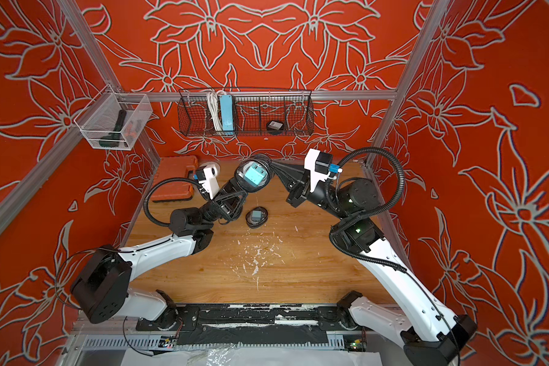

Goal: Pack away charging kits
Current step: Zip the zipper on the storage bag.

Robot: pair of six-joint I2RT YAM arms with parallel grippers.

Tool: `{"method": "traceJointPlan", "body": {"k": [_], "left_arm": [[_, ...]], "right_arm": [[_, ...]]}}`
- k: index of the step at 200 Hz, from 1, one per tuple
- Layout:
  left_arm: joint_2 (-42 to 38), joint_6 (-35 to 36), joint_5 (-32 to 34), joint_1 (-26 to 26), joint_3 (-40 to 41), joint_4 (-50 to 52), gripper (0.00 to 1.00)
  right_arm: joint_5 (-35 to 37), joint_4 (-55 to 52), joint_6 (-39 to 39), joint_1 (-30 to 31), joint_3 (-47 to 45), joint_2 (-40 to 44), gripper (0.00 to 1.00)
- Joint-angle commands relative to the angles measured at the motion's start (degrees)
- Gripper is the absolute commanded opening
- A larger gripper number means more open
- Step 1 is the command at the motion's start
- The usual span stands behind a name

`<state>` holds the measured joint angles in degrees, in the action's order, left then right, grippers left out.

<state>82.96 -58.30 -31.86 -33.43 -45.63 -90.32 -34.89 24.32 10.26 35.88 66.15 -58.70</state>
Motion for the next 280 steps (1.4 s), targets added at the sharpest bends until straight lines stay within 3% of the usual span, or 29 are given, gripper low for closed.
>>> {"method": "traceJointPlan", "body": {"k": [1, 58, 68, 115, 176, 186, 231, 248, 280], "left_arm": [[1.11, -4.97, -1.06, 0.07, -2.42, -14.79, 0.99], [-4.33, -2.30, 0.79, -0.06, 0.39, -14.10, 0.98], [-4.87, -2.09, 1.18, -0.07, 0.58, -14.00, 0.94], [-6.87, -1.03, 2.18, 0.01, 0.79, -11.78, 0.55], [-11.46, 3.09, 3.59, 0.03, 0.74, 0.65, 0.08], [-12.69, 4.34, 2.98, 0.03, 0.18, 5.09, 0.00], [-21.75, 18.73, -1.64, 0.21, -3.66, 37.47, 0.00], [-22.78, 24.44, -4.39, 0.21, -9.03, 52.32, 0.00], [-22.98, 32.57, -8.99, 0.21, -15.10, 70.88, 0.00]], "right_arm": [[1.06, 3.42, -0.72, 1.94, 1.52, -0.64, 0.00], [4.13, 3.69, -2.23, 2.62, 0.78, -3.80, 0.00], [3.72, 4.80, -1.52, 2.70, 0.46, -4.30, 0.00], [5.21, 6.11, -1.60, 3.58, -2.10, -5.13, 0.00], [5.48, 3.02, -4.11, 3.67, -4.01, -3.15, 0.00], [6.18, 0.46, -6.21, 3.67, -3.78, -2.56, 0.00], [5.65, -17.36, -20.37, 3.34, 2.49, -2.73, 0.00], [7.23, -19.41, -23.34, 2.21, 3.34, -2.65, 0.00], [2.96, -24.36, -28.97, 0.33, 6.44, -2.58, 0.00]]}}
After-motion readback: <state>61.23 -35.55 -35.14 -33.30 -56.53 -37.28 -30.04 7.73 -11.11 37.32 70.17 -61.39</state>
